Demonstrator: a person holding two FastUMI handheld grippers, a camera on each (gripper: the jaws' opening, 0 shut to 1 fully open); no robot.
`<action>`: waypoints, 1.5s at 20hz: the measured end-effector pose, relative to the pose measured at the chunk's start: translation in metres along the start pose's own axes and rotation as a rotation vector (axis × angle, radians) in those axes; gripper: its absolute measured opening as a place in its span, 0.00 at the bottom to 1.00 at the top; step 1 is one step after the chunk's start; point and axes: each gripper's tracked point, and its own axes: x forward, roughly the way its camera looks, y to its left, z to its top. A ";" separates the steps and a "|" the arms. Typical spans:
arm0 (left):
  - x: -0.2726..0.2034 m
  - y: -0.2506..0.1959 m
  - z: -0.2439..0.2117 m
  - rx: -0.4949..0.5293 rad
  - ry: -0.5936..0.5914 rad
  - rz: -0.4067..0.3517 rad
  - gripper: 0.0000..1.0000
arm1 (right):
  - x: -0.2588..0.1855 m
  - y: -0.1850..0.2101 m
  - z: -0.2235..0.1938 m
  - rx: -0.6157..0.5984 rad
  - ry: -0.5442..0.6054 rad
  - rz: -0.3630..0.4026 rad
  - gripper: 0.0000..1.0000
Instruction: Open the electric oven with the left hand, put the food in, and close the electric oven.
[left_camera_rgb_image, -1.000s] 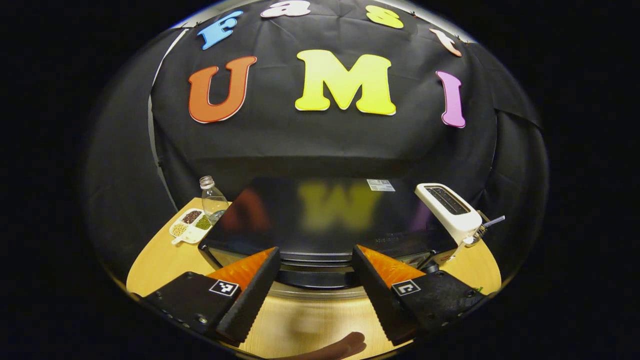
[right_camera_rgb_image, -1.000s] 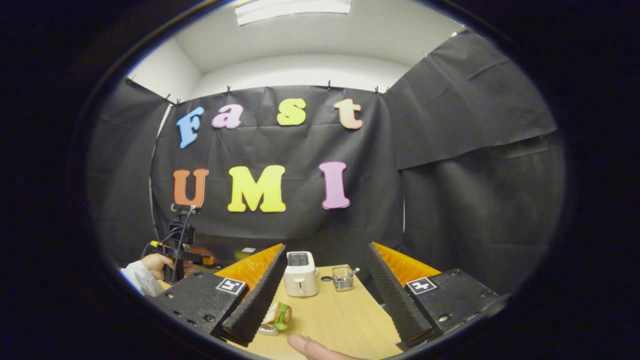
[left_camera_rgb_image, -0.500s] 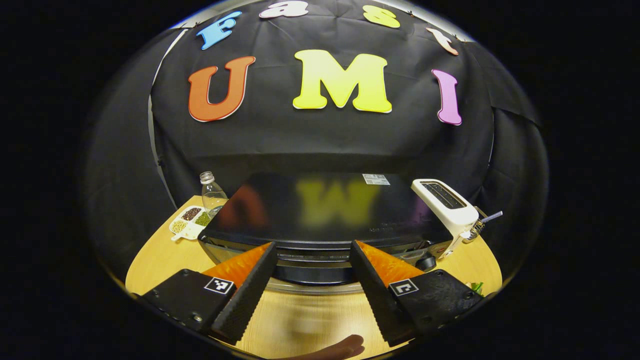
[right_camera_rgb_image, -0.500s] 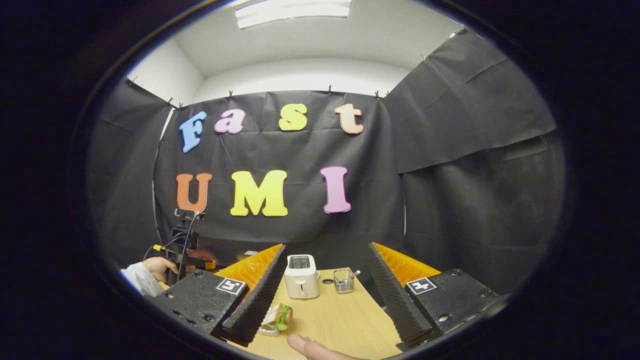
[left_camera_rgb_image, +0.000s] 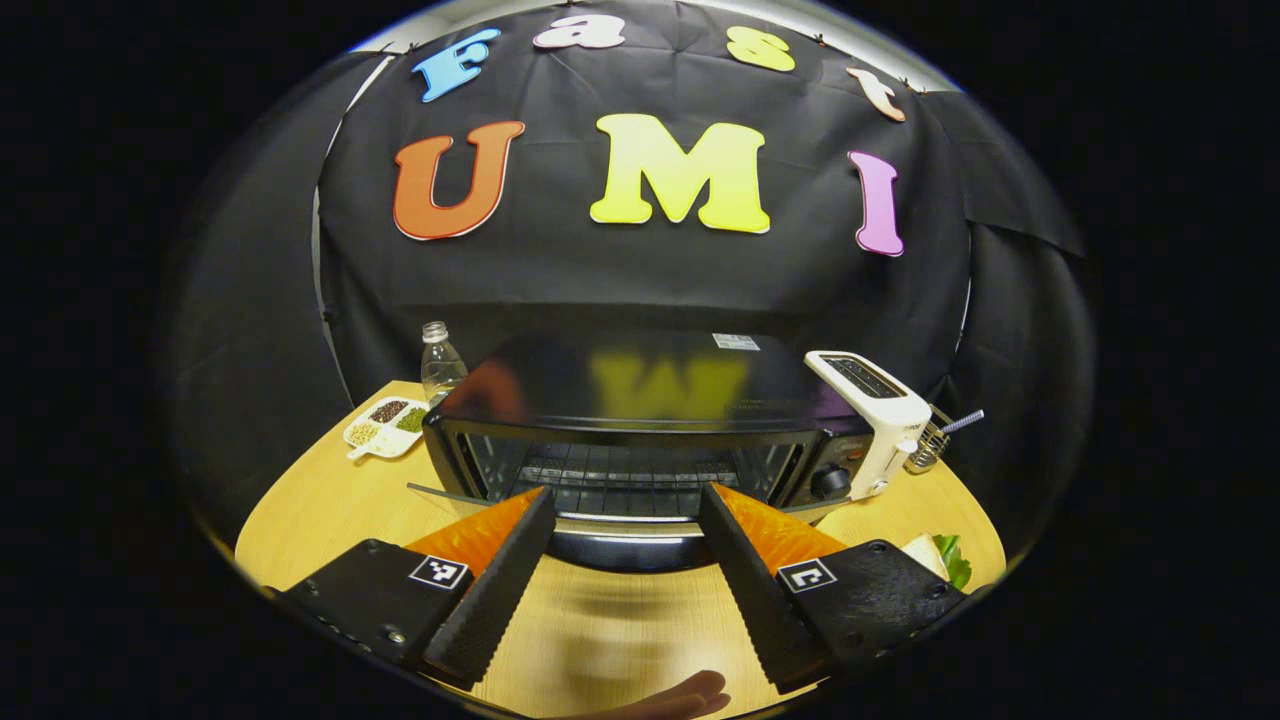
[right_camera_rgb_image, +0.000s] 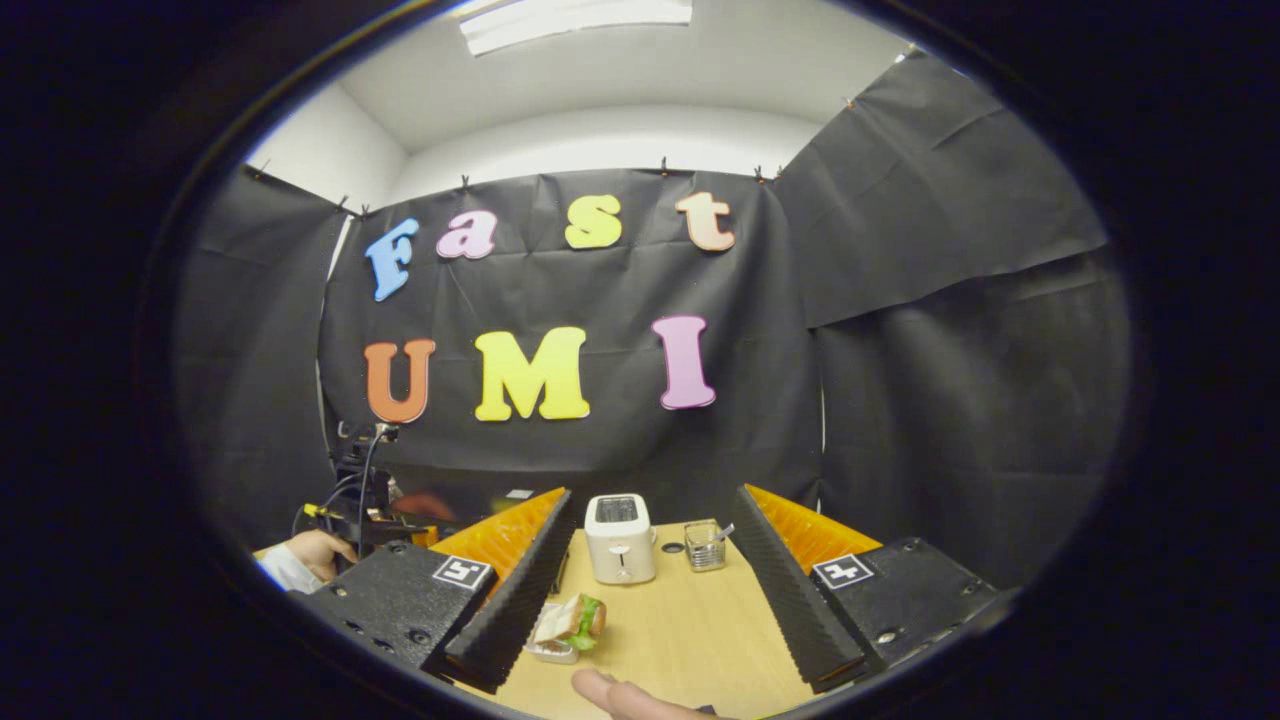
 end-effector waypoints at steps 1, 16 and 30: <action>-0.006 0.000 -0.006 -0.006 0.002 -0.001 0.97 | -0.002 0.002 0.001 -0.002 -0.001 0.000 1.00; -0.043 -0.005 -0.101 0.020 -0.019 0.002 0.96 | -0.029 0.030 -0.004 -0.054 -0.011 0.020 1.00; -0.037 -0.003 -0.172 -0.025 0.086 0.003 0.93 | -0.010 0.012 -0.026 -0.057 0.056 -0.017 1.00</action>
